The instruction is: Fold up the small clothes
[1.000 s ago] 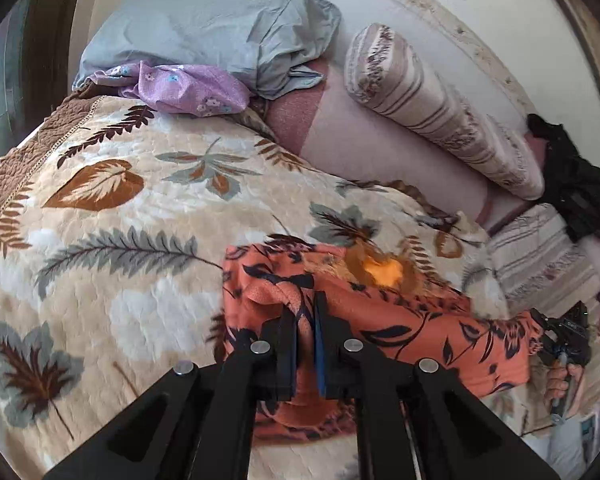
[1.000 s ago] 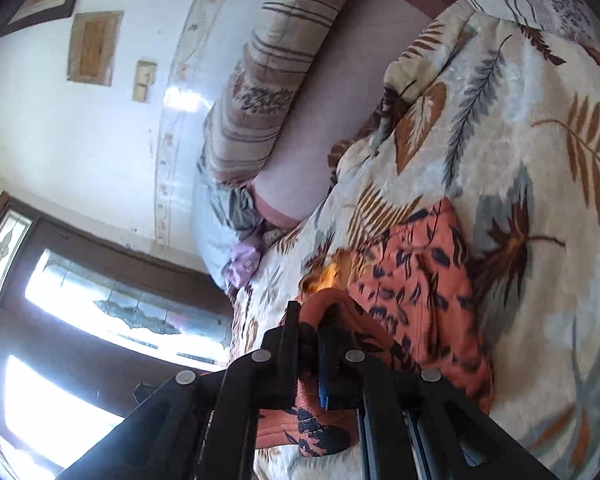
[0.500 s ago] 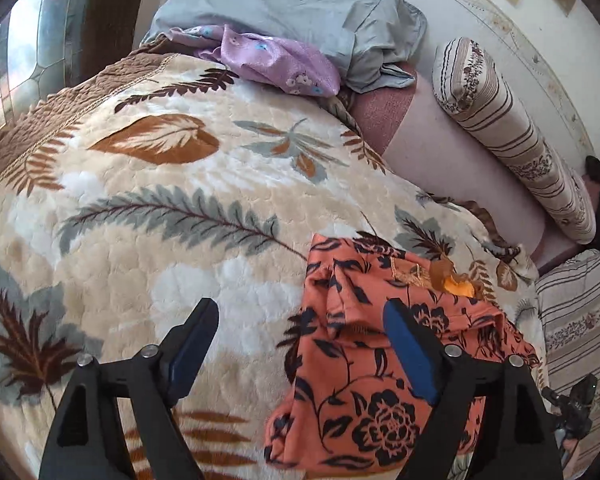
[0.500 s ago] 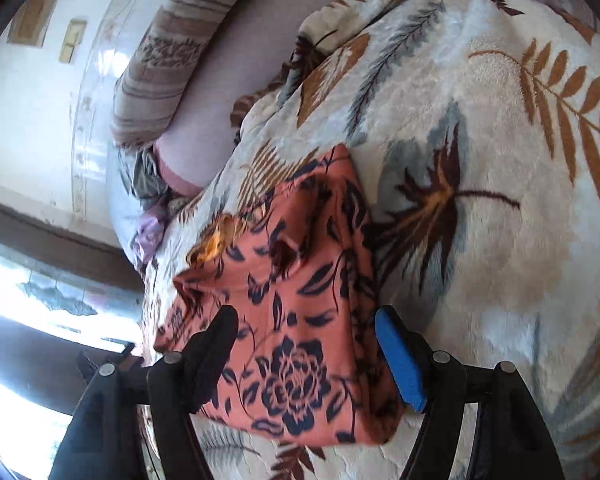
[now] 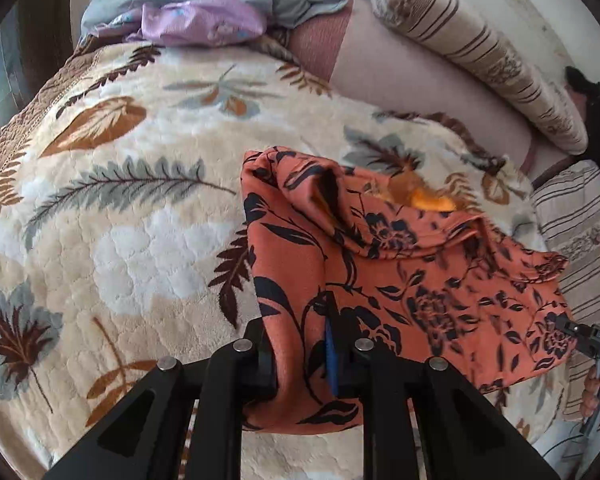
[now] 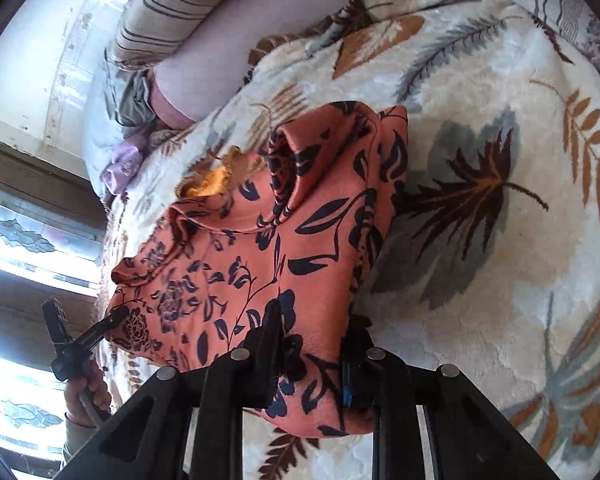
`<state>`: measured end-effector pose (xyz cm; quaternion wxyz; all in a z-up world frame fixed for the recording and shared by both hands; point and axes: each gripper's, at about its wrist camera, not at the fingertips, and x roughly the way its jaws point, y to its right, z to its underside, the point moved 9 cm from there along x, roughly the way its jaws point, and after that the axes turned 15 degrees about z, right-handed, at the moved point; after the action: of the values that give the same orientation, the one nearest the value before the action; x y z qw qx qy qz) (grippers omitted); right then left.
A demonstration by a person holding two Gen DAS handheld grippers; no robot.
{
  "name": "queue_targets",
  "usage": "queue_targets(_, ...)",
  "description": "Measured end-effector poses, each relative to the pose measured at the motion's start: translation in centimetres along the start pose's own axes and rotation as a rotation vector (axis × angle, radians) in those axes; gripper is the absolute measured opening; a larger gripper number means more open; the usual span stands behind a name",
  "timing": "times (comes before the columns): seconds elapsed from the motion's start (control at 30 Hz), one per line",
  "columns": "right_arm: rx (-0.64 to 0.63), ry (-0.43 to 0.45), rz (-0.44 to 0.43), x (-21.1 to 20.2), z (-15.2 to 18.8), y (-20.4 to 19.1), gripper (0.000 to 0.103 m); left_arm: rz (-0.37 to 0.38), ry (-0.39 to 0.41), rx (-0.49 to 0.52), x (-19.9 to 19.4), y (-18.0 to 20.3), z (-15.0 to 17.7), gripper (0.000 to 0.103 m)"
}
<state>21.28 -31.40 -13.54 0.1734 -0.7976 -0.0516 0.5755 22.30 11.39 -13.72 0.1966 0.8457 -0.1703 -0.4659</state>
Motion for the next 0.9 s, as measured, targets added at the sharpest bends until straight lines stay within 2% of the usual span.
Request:
queue_targets(0.07, -0.039, 0.022, -0.004, -2.8, 1.7, -0.2, 0.020, 0.010, 0.029, 0.048, -3.0, 1.4, 0.9, 0.018)
queue_targets(0.13, -0.049, 0.029, -0.013, -5.0, 4.2, 0.3, 0.020, 0.032, 0.034, 0.066, -5.5, 2.1, 3.2, 0.018)
queue_targets(0.23, -0.013, -0.027, -0.026, -5.5, 10.4, 2.5, 0.021, 0.051, -0.013, 0.020, -6.4, 0.8, 9.4, 0.022)
queue_targets(0.3, -0.001, -0.111, 0.024, -2.9, 15.4, 5.2, 0.031, 0.019, -0.073, -0.018, -4.4, -1.9, 14.6, 0.030)
queue_targets(0.33, 0.000, -0.172, 0.084, -1.0, 17.9, 7.1, 0.039, -0.039, -0.129, -0.046, -3.1, -3.8, 17.2, 0.035)
queue_targets(0.37, 0.012, -0.198, 0.115, 0.0, 19.5, 8.4, 0.050, -0.039, -0.103, -0.039, -3.0, -4.5, 18.4, 0.039)
queue_targets(0.4, 0.029, -0.154, 0.080, -0.4, 19.7, 8.7, 0.051, -0.011, -0.034, -0.009, -3.9, -4.2, 18.2, 0.040)
queue_targets(0.43, 0.046, -0.127, 0.067, -1.4, 19.4, 8.7, 0.052, -0.035, -0.036, -0.016, -4.6, -4.3, 18.0, 0.046)
queue_targets(0.47, 0.055, -0.089, 0.074, -2.5, 18.6, 8.9, 0.057, -0.064, -0.039, -0.032, -5.1, -4.6, 17.5, 0.050)
queue_targets(0.5, 0.048, -0.029, 0.083, -3.7, 17.5, 8.9, 0.066, -0.060, -0.017, -0.028, -5.6, -4.4, 16.7, 0.050)
queue_targets(0.57, 0.000, 0.095, 0.120, -5.7, 15.0, 8.6, 0.074, -0.075, 0.022, 0.026, -6.2, -4.0, 14.8, 0.050)
queue_targets(0.67, -0.156, 0.198, 0.197, -6.0, 12.0, 6.8, 0.074, -0.096, 0.017, 0.124, -5.3, -3.2, 12.8, 0.051)
queue_targets(0.77, -0.340, 0.216, 0.335, -4.1, 11.0, 6.2, 0.074, -0.157, -0.037, 0.266, -3.5, -2.4, 12.2, 0.050)
queue_targets(0.9, -0.622, 0.213, 0.473, -2.2, 11.4, 5.1, 0.074, -0.178, -0.121, 0.402, -2.4, -2.1, 12.1, 0.050)
